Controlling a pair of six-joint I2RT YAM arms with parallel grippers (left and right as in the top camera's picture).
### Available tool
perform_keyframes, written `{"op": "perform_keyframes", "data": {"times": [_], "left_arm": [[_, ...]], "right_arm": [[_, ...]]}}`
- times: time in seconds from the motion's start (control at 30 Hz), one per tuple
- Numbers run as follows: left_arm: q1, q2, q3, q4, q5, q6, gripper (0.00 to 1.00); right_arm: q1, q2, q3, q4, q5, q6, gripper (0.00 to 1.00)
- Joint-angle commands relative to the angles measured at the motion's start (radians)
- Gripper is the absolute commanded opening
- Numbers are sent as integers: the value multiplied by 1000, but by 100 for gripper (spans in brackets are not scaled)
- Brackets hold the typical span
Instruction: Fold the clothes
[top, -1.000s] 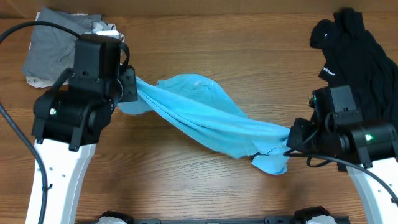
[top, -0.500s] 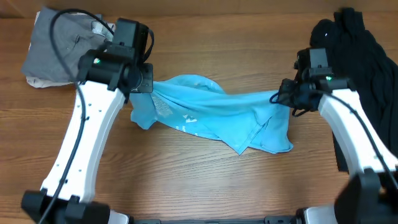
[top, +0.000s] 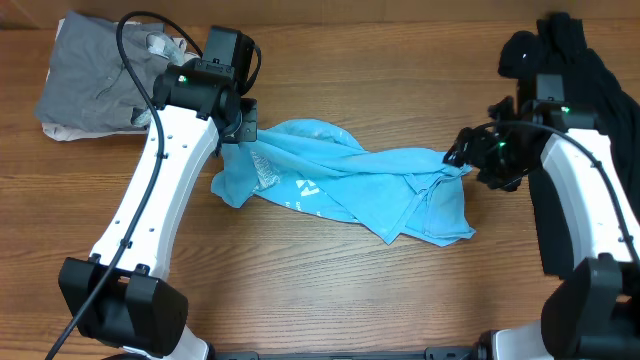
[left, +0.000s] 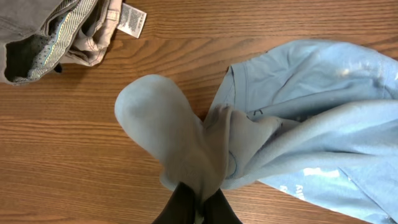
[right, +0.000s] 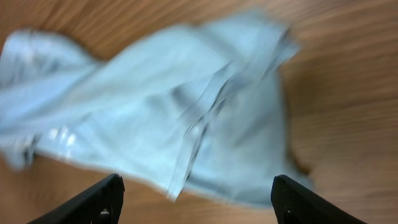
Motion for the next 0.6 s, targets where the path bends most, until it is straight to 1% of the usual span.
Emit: {"op": "perform_keyframes", "data": {"times": [0.0,0.1,0.13,0.17,0.3,0.37,0.43,0.47,0.57], "left_arm": [[4,-4,21,8,4,8,4],[4,-4,21,12,3,8,4],[4,-4,21,16,3,8,4],[4,-4,21,19,3,8,4],[4,-4,21,33,4,8,4],[4,-4,21,31,4,8,4],[4,-4,21,31,4,8,4],[4,-4,21,34,4,8,4],[4,-4,21,42,4,8,4]], "right_arm": [[95,-42,-8,-59,-2,-14,79],[180,-42,-89,-45,0,40,78],[224,-42,-132,-19,-2,97,78],[241,-42,-150,-6,-7,122,78],[426,-42,-293,134,-22,352,77],[478,-42,-336,186,23,440,76],[510,-42,-370,229,92,512,74],[514,-42,-377,242,98,522,73],[525,-35,-407,306,99,569,64]]}}
